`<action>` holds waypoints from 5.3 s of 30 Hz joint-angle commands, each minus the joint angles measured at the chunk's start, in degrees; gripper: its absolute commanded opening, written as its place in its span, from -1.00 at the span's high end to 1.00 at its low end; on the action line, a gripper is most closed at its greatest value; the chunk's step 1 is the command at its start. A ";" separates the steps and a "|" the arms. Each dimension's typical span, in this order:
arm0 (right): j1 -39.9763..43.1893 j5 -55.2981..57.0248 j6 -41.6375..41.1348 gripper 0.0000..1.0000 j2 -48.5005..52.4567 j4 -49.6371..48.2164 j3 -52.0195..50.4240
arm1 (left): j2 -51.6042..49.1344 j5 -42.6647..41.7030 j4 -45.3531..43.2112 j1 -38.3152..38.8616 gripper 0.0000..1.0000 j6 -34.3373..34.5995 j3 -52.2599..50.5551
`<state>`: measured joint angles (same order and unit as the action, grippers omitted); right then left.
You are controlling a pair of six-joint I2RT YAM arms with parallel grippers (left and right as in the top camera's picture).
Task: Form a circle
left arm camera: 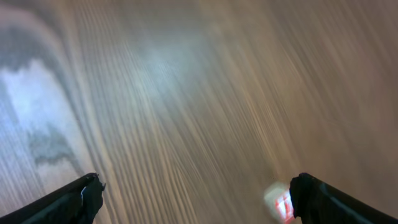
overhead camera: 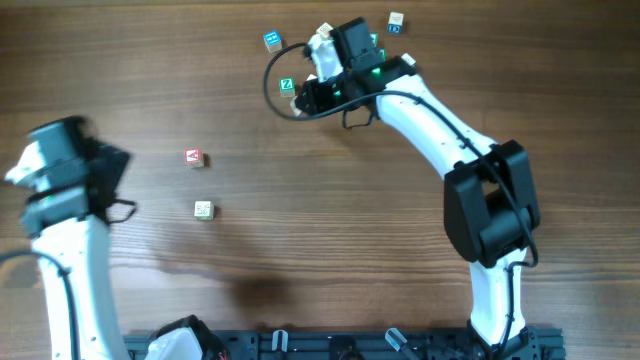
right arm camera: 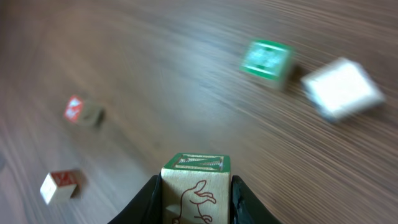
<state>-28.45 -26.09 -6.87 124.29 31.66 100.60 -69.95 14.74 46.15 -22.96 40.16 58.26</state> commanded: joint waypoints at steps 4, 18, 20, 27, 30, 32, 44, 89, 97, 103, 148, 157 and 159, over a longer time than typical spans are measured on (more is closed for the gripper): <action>-10.60 11.98 8.59 0.73 0.72 -7.87 -2.93 | -1.49 -30.80 -0.59 -16.04 -1.00 -5.60 0.24; -16.52 13.20 8.15 0.81 7.37 -12.11 -2.97 | -27.87 -54.16 13.64 -23.71 -1.00 -27.41 47.30; -16.48 13.20 8.13 0.81 7.41 -11.30 -2.97 | -35.91 -63.65 24.06 -21.33 -1.00 -33.66 66.31; -16.50 12.74 6.47 0.81 7.41 -11.30 -2.97 | -40.68 -66.55 50.36 -12.33 -1.00 -61.46 65.46; -16.50 12.74 6.47 0.81 7.41 -11.26 -2.97 | -40.76 -62.16 43.41 -6.21 -1.00 -63.14 51.25; -16.48 12.76 6.49 0.81 7.41 -11.30 -2.97 | -40.76 -56.92 31.61 -4.81 -1.00 -54.18 40.79; -16.76 12.46 6.71 0.81 10.91 -16.90 -2.97 | -40.76 -39.71 14.51 -18.47 -0.40 -48.46 20.33; -19.61 15.39 1.79 -0.01 11.43 -2.54 3.85 | -40.76 -42.34 6.93 -11.76 0.92 -48.74 20.33; -19.61 14.62 2.29 0.55 12.24 -7.17 0.94 | -40.76 -40.57 6.73 -11.69 0.90 -48.74 20.33; -19.61 13.03 2.29 0.72 12.35 -8.48 0.94 | -40.76 -40.57 6.82 -11.69 0.87 -48.72 20.33; -4.35 21.09 -19.76 0.91 12.22 -1.14 0.96 | -42.10 -39.04 -6.38 0.22 0.92 -48.96 20.33; -3.78 21.81 -20.11 0.91 12.22 -0.68 0.94 | -48.39 -38.66 -4.39 2.45 0.92 -46.77 20.28; -3.78 21.84 -20.11 0.91 12.22 -0.68 0.94 | -48.41 -38.66 -4.39 2.69 0.92 -46.77 19.98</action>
<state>-32.14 -6.48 -25.96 135.41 29.41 102.52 -117.80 -24.23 41.74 -21.06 -7.11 78.67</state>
